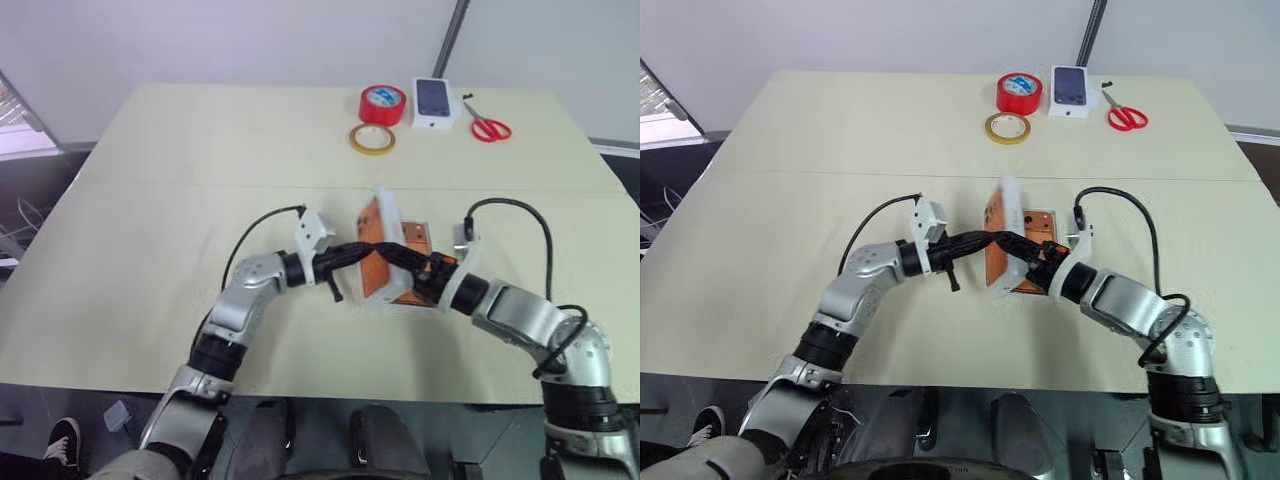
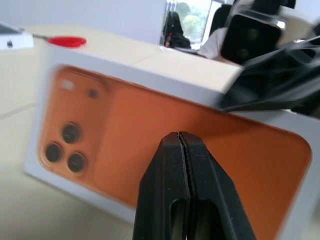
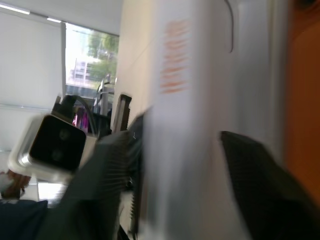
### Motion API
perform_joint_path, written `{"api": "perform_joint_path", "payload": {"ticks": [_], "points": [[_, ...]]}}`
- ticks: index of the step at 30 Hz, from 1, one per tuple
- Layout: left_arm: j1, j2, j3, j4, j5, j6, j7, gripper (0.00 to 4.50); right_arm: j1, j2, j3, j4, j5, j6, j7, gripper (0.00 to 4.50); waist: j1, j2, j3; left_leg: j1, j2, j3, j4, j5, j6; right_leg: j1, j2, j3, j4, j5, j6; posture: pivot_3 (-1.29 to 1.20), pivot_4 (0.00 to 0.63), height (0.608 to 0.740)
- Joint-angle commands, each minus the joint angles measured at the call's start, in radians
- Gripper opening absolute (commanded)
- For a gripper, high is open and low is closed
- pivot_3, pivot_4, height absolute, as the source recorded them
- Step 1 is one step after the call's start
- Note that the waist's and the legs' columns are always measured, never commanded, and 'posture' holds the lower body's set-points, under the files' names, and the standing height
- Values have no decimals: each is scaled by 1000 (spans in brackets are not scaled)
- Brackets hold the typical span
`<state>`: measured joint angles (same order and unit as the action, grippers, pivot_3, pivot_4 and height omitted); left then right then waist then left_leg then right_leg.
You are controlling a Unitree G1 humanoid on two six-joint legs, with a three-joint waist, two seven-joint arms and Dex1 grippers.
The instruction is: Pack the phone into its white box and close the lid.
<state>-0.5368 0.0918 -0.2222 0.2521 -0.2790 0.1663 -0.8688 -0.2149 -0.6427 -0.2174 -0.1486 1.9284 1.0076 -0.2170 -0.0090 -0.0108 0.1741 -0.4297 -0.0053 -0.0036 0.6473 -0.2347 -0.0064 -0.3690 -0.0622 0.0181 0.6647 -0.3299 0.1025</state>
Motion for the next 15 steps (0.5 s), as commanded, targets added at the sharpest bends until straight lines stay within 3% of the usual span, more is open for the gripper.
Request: {"api": "perform_joint_path", "payload": {"ticks": [1, 4, 7, 10, 13, 14, 15], "points": [[-28, -35, -23, 48, 22, -44, -11, 0, -48, -157, -84, 19, -139, 63, 251, 2940, -5, 0, 0, 0, 0, 0, 0, 0, 0, 0, 0, 0, 0, 0, 0, 0, 150, 740], [-53, -89, -46, 96, 34, -66, -20, 0, -90, -312, -80, 117, -426, -12, 462, 2940, -1, 0, 0, 0, 1, 0, 0, 0, 0, 0, 2, 0, 0, 0, 0, 0, 150, 740], [-64, -116, -60, 128, 47, -81, -30, 0, -112, -315, -50, 140, -604, -94, 563, 2940, 2, 0, 0, 0, 0, 0, 0, 0, 0, 0, 2, 0, -1, 0, 0, 0, 150, 740], [-68, -116, -52, 143, 54, -88, -33, 0, -104, -273, -17, 95, -732, -145, 605, 2090, -3, 0, 0, 0, 1, 0, 0, 0, 1, 0, 2, 1, 0, 0, 0, 0, 150, 740], [-70, -82, -22, 123, 42, -77, -33, 0, -86, -235, 33, 31, -900, -243, 641, 407, -3, 0, 0, 0, 1, 0, 0, 0, 1, -1, 2, 1, 1, 0, 0, 0, 150, 740], [-72, -67, -10, 109, 35, -67, -32, 0, -79, -227, 52, 19, -958, -279, 652, 34, -3, 1, 0, 0, 1, 0, 0, 0, 1, -1, 2, 1, 1, 0, 0, 0, 150, 740], [-73, -58, -2, 99, 29, -60, -31, 0, -74, -220, 64, 12, -1004, -305, 662, 34, -2, 1, 0, 0, 1, 0, 0, 0, 1, -2, 2, 1, 1, 0, 0, 0, 150, 740]]}}
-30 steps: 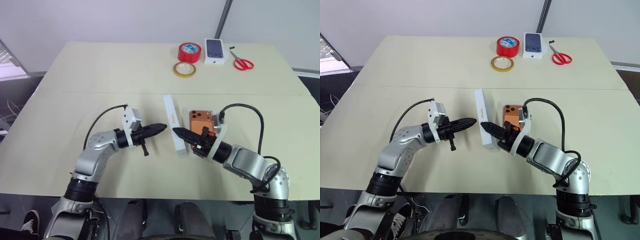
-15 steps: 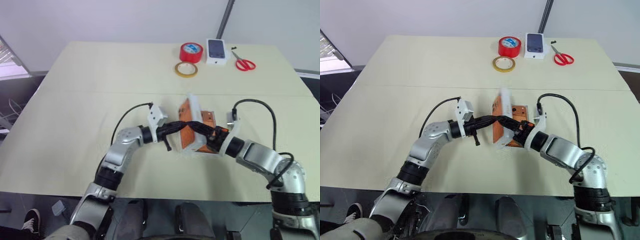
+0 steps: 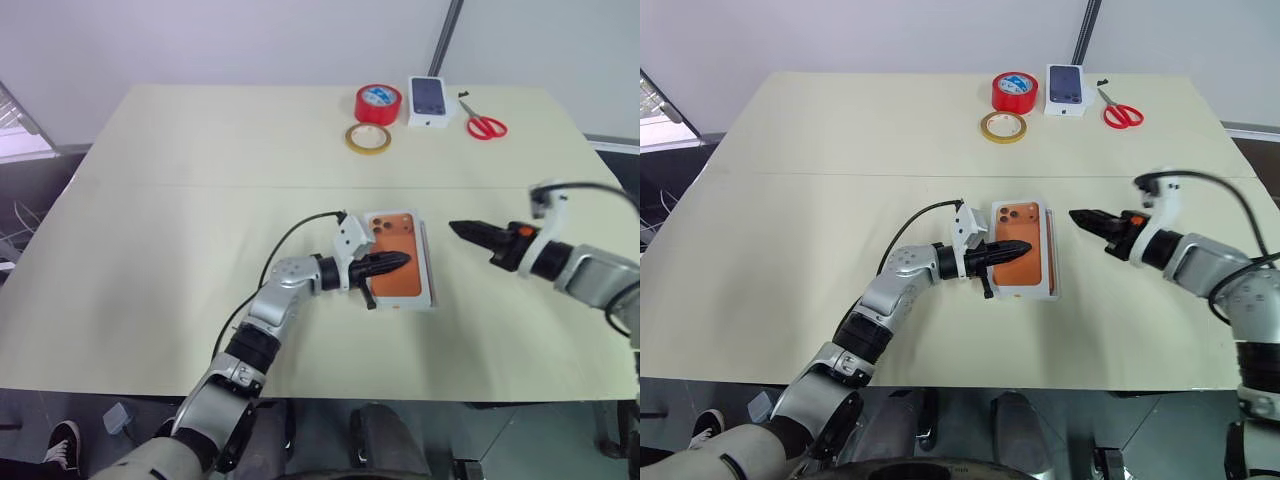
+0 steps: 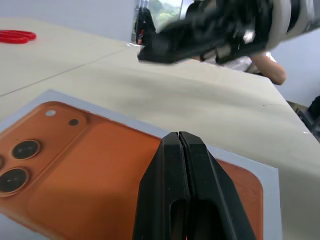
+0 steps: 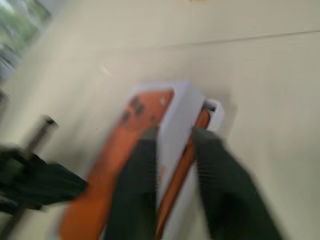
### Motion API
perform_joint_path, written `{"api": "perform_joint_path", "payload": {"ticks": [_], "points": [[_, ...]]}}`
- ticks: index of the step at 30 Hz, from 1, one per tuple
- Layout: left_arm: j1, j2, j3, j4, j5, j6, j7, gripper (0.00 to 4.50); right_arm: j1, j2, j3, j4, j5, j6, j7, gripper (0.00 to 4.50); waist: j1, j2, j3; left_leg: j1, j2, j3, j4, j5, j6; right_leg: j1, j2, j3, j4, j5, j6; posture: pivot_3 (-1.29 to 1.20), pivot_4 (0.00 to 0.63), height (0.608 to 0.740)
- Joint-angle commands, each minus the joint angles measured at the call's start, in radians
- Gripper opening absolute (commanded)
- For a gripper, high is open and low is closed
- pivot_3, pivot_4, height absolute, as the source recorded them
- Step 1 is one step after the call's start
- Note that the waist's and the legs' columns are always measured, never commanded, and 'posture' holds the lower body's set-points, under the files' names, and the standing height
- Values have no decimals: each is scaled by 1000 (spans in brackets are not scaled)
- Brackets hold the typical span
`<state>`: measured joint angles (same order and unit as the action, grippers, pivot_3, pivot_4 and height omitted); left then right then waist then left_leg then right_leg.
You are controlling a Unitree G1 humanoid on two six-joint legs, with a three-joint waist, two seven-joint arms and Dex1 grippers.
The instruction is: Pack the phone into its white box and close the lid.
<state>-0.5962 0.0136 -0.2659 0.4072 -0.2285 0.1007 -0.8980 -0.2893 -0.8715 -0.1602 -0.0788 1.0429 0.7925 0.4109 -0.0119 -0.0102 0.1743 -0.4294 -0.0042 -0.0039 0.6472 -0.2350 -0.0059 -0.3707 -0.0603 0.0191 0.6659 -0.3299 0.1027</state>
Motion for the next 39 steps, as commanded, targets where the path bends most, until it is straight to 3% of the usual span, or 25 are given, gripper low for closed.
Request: {"api": "perform_joint_path", "payload": {"ticks": [1, 6, 11, 15, 23, 39], "points": [[-14, 38, 54, -76, -26, 24, 4, 0, 9, 11, 36, -63, -196, -137, 41, 34, 1, 0, 0, 0, 0, 0, 0, 0, 0, 0, 0, 0, 0, 0, 0, 0, 150, 740], [-5, 158, 45, -102, 81, 15, 53, 0, 32, 21, 152, -64, -469, -275, 82, 34, 5, 0, 0, 0, -1, 0, 0, 0, 0, 1, 0, -1, 0, 0, 0, 0, 150, 740], [44, 207, 0, -112, 108, 53, 22, 0, 17, 69, 137, -39, -535, -272, 97, 34, 5, 0, 0, 0, -1, 0, 0, 0, 0, 1, -1, 0, 0, 0, 0, 0, 150, 740], [25, 190, -20, -67, 128, 74, 26, 0, 28, 78, 139, -45, -583, -278, 125, 34, 19, 0, 0, 0, -1, 0, 1, 0, 0, 1, -2, -1, 0, 0, 0, 0, 150, 740], [-87, 64, -5, 64, 117, 72, 50, 0, 41, 82, 146, -66, -664, -292, 171, 34, 24, 0, 0, 0, -2, 0, 2, 0, 0, 2, -2, -1, 0, 0, 0, 0, 150, 740], [-141, 25, 21, 130, 120, 23, 30, 0, 96, 56, 117, -68, -789, -320, 227, 34, 25, 0, 0, 1, -2, 0, 2, 0, 0, 2, -1, -1, 0, 0, 0, 0, 150, 740]]}}
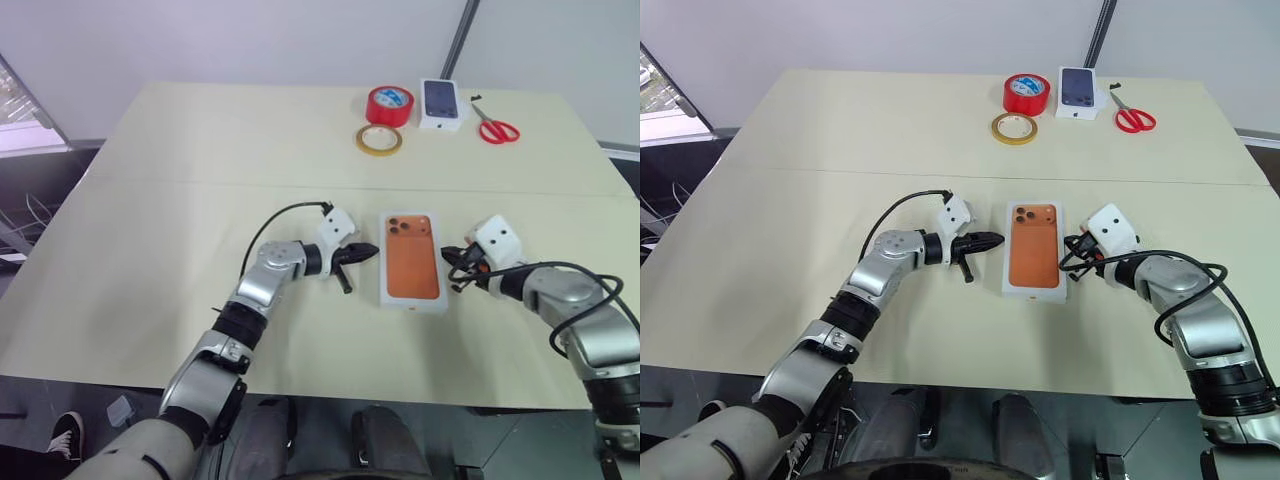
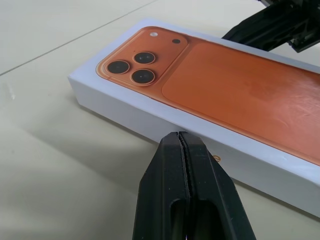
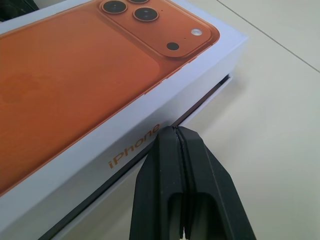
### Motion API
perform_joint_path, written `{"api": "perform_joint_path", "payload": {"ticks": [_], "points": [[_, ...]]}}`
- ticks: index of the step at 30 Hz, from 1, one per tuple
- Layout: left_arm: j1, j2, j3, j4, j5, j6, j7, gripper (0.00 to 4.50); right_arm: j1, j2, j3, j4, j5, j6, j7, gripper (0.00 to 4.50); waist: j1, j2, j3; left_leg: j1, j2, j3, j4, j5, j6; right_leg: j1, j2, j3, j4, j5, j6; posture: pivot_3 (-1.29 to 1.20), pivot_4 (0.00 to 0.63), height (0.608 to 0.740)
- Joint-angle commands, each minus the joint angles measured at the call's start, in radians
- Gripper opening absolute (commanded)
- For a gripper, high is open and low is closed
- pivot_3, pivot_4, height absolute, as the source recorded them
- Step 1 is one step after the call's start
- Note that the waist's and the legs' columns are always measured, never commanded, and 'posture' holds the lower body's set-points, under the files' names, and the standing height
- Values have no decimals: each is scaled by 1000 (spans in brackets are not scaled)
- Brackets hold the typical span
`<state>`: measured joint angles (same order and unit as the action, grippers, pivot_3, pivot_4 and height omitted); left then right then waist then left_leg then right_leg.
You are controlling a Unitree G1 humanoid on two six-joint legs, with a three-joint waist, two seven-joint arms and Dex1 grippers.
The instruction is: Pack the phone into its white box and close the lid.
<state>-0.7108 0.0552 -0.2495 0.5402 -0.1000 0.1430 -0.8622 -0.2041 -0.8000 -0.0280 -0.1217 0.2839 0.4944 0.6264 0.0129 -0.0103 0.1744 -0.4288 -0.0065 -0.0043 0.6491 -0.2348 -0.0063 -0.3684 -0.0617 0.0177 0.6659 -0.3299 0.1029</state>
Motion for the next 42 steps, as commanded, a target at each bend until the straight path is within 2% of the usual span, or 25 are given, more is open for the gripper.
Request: {"api": "perform_joint_path", "payload": {"ticks": [1, 11, 16, 21, 24, 28, 31, 32, 34, 36, 37, 40, 42], "points": [[-24, -18, 2, 0, -4, -24, -5, 0, 14, -15, -17, -23, -33, -18, 14, 34, 0, 0, 0, 0, 0, 0, 0, 0, 0, 0, 0, 0, 0, 0, 0, 0, 150, 740], [-29, -46, 1, 6, 2, -12, 10, 0, 15, -10, -17, -15, -79, -30, 46, 34, 0, 0, 0, 0, 0, 0, 0, 0, 0, 0, 0, 0, 0, 0, 0, 0, 150, 740], [-18, -9, 24, -15, -9, -1, 8, 0, 10, -13, -35, 8, -107, -63, 44, 34, -1, 0, 0, 0, 0, 0, 0, 0, 0, 0, 0, 0, 0, 0, 0, 0, 150, 740], [-88, -13, 127, -24, -106, 57, 22, 0, -72, 57, -163, 32, 21, -40, 37, 34, -3, 0, 0, 0, 0, 0, 0, 0, -1, -1, 0, 0, 1, 0, 0, 0, 150, 740], [-152, -64, 138, 27, -112, 29, 41, 0, -44, 66, -111, -10, 18, -72, 96, 34, 5, 0, 0, 0, 0, -1, 0, 0, -1, 0, 1, -2, 0, 0, 0, 0, 150, 740], [-223, -137, 103, 215, -56, -37, 48, 0, 47, 31, 8, -96, -25, -87, 187, 34, 6, 0, 0, 0, -3, -2, 1, 0, 0, 2, -1, -3, -1, -1, 2, 0, 150, 740], [-254, -147, 74, 331, 6, -101, 69, 0, 83, 11, 60, -110, -92, -140, 193, 34, -7, -1, 0, 2, -4, 0, 2, 0, 0, 3, -1, -1, 0, -1, 4, 0, 150, 740], [-251, -136, 24, 376, 67, -117, 84, 0, 91, 10, 87, -100, -122, -124, 178, 34, -12, -1, 0, 2, -3, 0, 1, 0, 0, 3, 0, -1, 0, -1, 4, 0, 150, 740], [-242, -124, -17, 420, 115, -89, 73, 0, 102, 17, 107, -80, -150, -100, 157, 34, -17, -1, -1, 4, -2, 0, 0, 0, 0, 4, 0, -1, 0, -1, 4, 0, 150, 740], [-228, -113, -8, 416, 105, -66, 49, 0, 98, 35, 77, -86, -97, -48, 166, 34, -21, -5, -4, 6, -1, -2, 0, 0, 0, 7, 1, -1, 0, -1, 4, 0, 150, 740], [-225, -112, 20, 406, 75, -33, 39, 0, 84, 53, 48, -89, -61, -17, 158, 270, -22, -6, -5, 10, -1, -2, -2, 0, 0, 11, 1, -1, -2, -1, 4, 0, 150, 740], [-201, -94, 70, 334, 28, -45, 25, 791, 60, 71, -6, -92, 2, 4, 177, 1228, -23, -6, -5, 12, -1, -2, -2, 0, 0, 12, 0, -1, -2, -1, 4, 0, 150, 740], [-179, -73, 88, 263, 6, -44, 4, 1748, 55, 70, -31, -91, 24, 0, 192, 2228, -25, -6, -5, 12, 0, -2, -2, 0, 0, 12, -1, 0, -2, -1, 3, 0, 150, 740]]}}
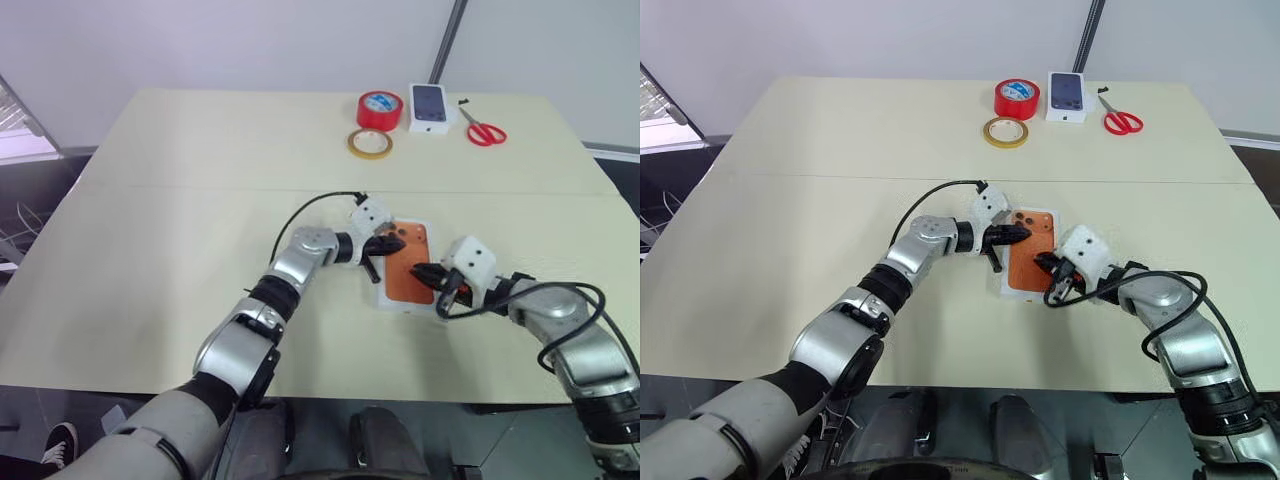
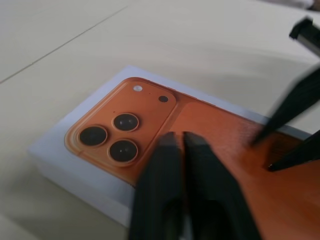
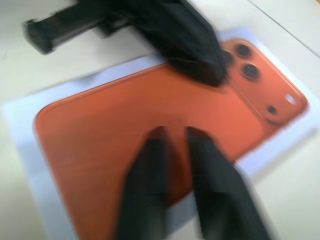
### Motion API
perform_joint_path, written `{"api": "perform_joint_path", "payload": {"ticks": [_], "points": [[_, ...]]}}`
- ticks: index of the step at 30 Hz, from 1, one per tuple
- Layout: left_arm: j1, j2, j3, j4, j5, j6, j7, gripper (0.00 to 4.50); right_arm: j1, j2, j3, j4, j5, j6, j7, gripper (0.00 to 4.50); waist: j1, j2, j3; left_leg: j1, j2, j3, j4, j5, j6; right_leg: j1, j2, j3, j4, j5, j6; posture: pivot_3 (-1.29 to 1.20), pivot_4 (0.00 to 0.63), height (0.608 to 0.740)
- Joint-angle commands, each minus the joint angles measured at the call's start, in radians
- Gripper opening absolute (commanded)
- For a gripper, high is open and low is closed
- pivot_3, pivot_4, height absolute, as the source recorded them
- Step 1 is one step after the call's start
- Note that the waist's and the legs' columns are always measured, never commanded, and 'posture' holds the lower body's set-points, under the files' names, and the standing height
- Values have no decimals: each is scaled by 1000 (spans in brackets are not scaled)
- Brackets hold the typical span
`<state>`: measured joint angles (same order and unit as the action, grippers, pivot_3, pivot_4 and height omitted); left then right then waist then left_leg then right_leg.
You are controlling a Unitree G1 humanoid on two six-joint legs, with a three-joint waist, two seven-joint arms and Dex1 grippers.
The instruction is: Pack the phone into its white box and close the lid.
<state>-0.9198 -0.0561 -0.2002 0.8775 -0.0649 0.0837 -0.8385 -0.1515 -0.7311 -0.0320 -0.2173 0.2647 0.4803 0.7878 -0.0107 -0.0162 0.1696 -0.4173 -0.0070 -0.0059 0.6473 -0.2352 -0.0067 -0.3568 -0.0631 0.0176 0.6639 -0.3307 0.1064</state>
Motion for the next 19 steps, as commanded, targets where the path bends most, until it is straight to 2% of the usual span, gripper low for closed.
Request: {"api": "perform_joint_path", "payload": {"ticks": [1, 4, 5, 8, 11, 19], "points": [[41, 49, 55, -117, -52, 32, -29, 2247, 0, 1, -41, 6, 61, 18, 41, 2743, -2, 1, 0, 0, 0, 0, 0, 0, 0, 0, 0, 0, 0, 0, 0, 0, 150, 740], [103, 128, 81, -320, -100, 97, -73, 3901, -8, -6, -84, 2, 104, -4, 75, 4441, -3, 1, 1, -3, 0, 0, -1, 0, 0, -4, 0, 1, 1, 0, 0, 0, 150, 740], [131, 166, 92, -401, -122, 136, -91, 4372, -8, -10, -101, -5, 137, 8, 98, 4500, -2, 2, 1, -6, 0, 0, 0, 0, 0, -6, 0, 1, 1, 0, 0, 0, 150, 740], [221, 291, 121, -597, -170, 221, -136, 4445, 7, -37, -139, -16, 192, -6, 171, 4500, -1, 2, 1, -9, 0, 0, 0, 0, -1, -10, 0, 1, 2, 0, 0, 0, 150, 740], [322, 426, 191, -741, -238, 297, -171, 4445, 13, -71, -156, 29, 170, -63, 213, 4500, -1, 2, 1, -8, 0, 0, 0, 0, -1, -9, -1, 1, 1, 0, 0, 0, 150, 740], [539, 598, 325, -893, -374, 433, -184, 4445, -15, -104, -178, 143, 174, -98, 279, 4500, 4, 3, 1, -8, 0, 0, 0, 0, -1, -8, -4, 0, 1, 0, -1, 0, 150, 740]]}}
